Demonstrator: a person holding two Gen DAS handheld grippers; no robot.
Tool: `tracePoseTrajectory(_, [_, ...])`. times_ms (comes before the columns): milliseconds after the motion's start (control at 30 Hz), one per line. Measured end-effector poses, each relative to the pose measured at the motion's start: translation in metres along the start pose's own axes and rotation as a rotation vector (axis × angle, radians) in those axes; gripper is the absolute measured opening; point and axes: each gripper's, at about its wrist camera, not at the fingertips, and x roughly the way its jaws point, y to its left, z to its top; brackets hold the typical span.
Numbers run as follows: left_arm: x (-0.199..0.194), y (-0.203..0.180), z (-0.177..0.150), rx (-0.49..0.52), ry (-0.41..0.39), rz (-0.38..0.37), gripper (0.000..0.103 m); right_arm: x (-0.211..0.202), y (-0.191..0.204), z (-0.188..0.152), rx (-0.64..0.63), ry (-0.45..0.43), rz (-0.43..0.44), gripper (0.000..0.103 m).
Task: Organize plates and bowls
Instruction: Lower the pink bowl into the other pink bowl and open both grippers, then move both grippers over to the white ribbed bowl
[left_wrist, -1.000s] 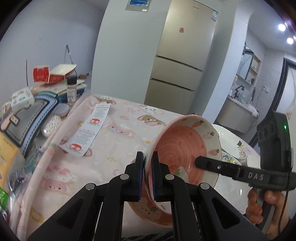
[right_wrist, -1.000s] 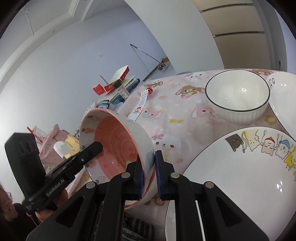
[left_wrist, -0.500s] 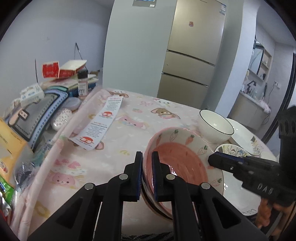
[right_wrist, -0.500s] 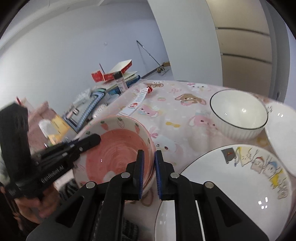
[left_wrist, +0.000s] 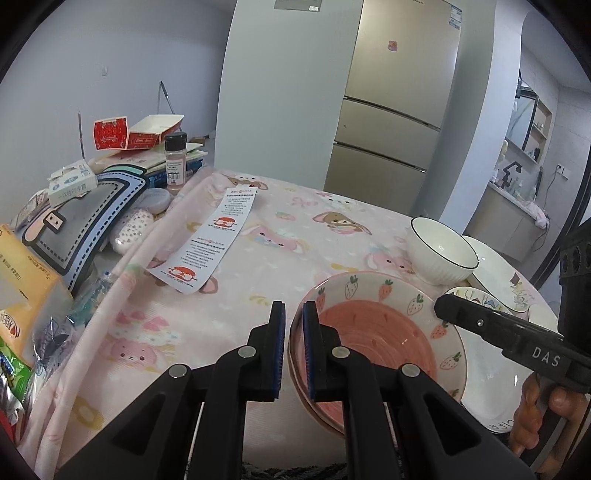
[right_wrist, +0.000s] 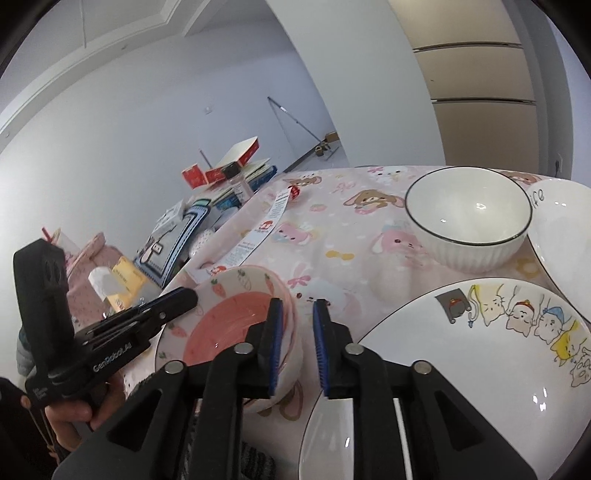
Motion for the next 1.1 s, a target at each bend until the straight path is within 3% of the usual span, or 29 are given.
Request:
tracePoseTrajectory(100, [0.002,0.000,0.000,0.001,0.008,-0.009,0.012,-0.001,-0.006,0.001,0.033,-0.013,-0.008,0.035])
tracePoseTrajectory(167, [0.002,-0.001,0.000,0.004,0.008,-0.008,0.028,-0.002,-0.010,0.002,0.056,-0.025,-0.002,0.050])
tracePoseTrajectory(233, [0.000,-0.003,0.001,0.014,-0.006,0.011,0.099,-0.005,-0.014,0.002,0.075,-0.040,-0.006,0.058])
tracePoseTrajectory(267, [-0.003,-0.004,0.001,0.018,-0.027,0.020,0.103,-0.006,-0.015,0.003,0.080,-0.048,-0.010,0.067])
tracePoseTrajectory(300, [-0.009,-0.006,0.002,0.028,-0.061,0.027,0.103,-0.008,-0.015,0.003,0.084,-0.054,-0.015,0.073])
tracePoseTrajectory(367, [-0.012,-0.010,0.001,0.052,-0.080,0.031,0.103,-0.012,-0.017,0.003,0.097,-0.072,-0.034,0.096])
tracePoseTrajectory(433, [-0.011,-0.013,0.001,0.069,-0.076,0.039,0.103,-0.017,-0.019,0.004,0.128,-0.095,-0.042,0.103])
tracePoseTrajectory(533, [-0.010,-0.017,0.001,0.091,-0.074,0.045,0.103,-0.022,-0.019,0.007,0.135,-0.116,-0.046,0.103])
tracePoseTrajectory(933, [-0.014,-0.020,0.000,0.119,-0.096,0.034,0.103,-0.033,0.020,0.012,-0.138,-0.169,-0.208,0.103])
tracePoseTrajectory(1100, [-0.025,-0.022,0.005,0.121,-0.144,0.018,0.103,-0.061,0.035,0.027,-0.221,-0.226,-0.255,0.103])
